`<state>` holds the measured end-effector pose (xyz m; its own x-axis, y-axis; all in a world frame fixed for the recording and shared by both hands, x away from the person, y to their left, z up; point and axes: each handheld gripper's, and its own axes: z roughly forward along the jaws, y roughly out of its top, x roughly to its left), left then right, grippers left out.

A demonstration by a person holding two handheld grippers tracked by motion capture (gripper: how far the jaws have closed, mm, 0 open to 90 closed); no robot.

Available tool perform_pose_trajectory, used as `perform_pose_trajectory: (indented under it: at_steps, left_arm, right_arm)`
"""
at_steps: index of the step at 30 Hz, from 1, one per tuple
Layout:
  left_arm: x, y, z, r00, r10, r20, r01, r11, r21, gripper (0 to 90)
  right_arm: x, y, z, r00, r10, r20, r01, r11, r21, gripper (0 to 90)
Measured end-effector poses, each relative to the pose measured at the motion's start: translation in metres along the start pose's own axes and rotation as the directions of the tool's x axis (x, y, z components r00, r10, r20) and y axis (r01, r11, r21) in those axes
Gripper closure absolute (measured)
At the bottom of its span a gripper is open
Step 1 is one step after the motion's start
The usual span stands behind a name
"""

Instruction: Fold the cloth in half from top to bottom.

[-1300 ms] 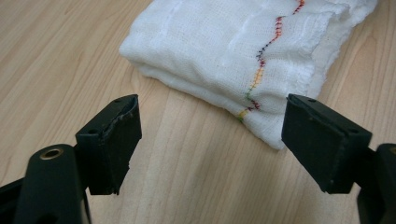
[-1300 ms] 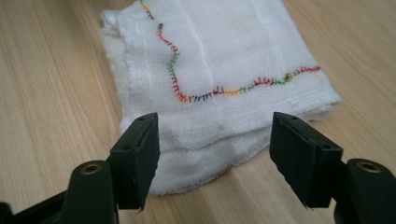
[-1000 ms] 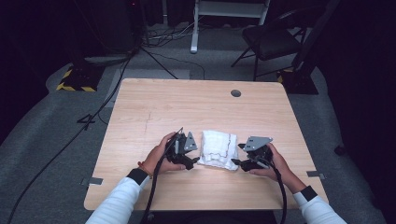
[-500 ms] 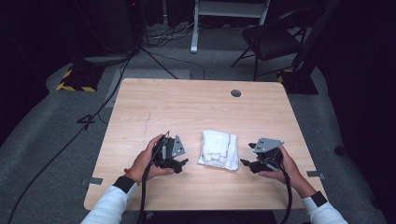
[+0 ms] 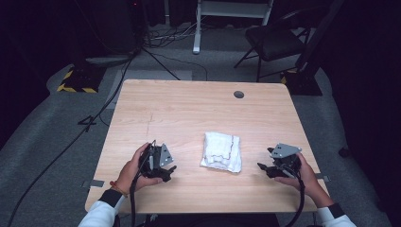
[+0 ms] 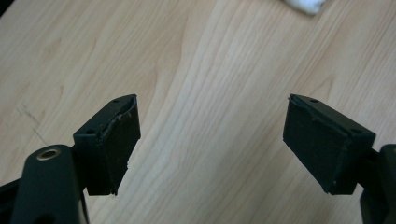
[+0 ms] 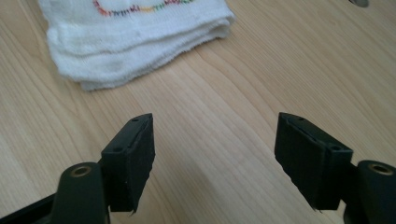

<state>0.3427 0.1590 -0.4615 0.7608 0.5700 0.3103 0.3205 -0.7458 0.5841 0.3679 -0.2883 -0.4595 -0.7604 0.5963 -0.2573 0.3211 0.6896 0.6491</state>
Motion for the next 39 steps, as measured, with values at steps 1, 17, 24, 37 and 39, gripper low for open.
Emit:
perform_pose_trajectory:
  at_steps: [1, 17, 24, 37, 39]
  left_arm:
    - [0.001, -0.003, 0.000, 1.0000, -0.008, 0.003, 0.008, 1.0000, 0.006, 19.2]
    - [0.011, -0.055, -0.011, 0.9898, -0.143, -0.006, 0.143, 0.9896, 0.021, 18.6]
    - [0.021, -0.075, -0.016, 0.9700, -0.240, 0.035, 0.240, 0.9707, 0.008, 18.7]
    - [0.030, -0.105, -0.016, 0.9236, -0.370, 0.102, 0.374, 0.9269, -0.029, 18.0]
    - [0.028, -0.108, -0.016, 0.9216, -0.374, 0.105, 0.380, 0.9238, -0.047, 17.9]
  right_arm:
    - [-0.001, -0.003, -0.001, 1.0000, 0.005, 0.004, -0.005, 1.000, 0.003, 29.6]
    - [-0.017, -0.064, -0.017, 0.9830, 0.165, 0.080, -0.169, 0.984, 0.048, 27.4]
    - [-0.024, -0.089, -0.026, 0.9573, 0.280, 0.071, -0.282, 0.959, 0.014, 26.2]
    - [-0.025, -0.113, -0.033, 0.9098, 0.412, 0.048, -0.409, 0.910, -0.069, 23.4]
    - [-0.025, -0.113, -0.033, 0.9098, 0.412, 0.048, -0.409, 0.910, -0.069, 23.4]
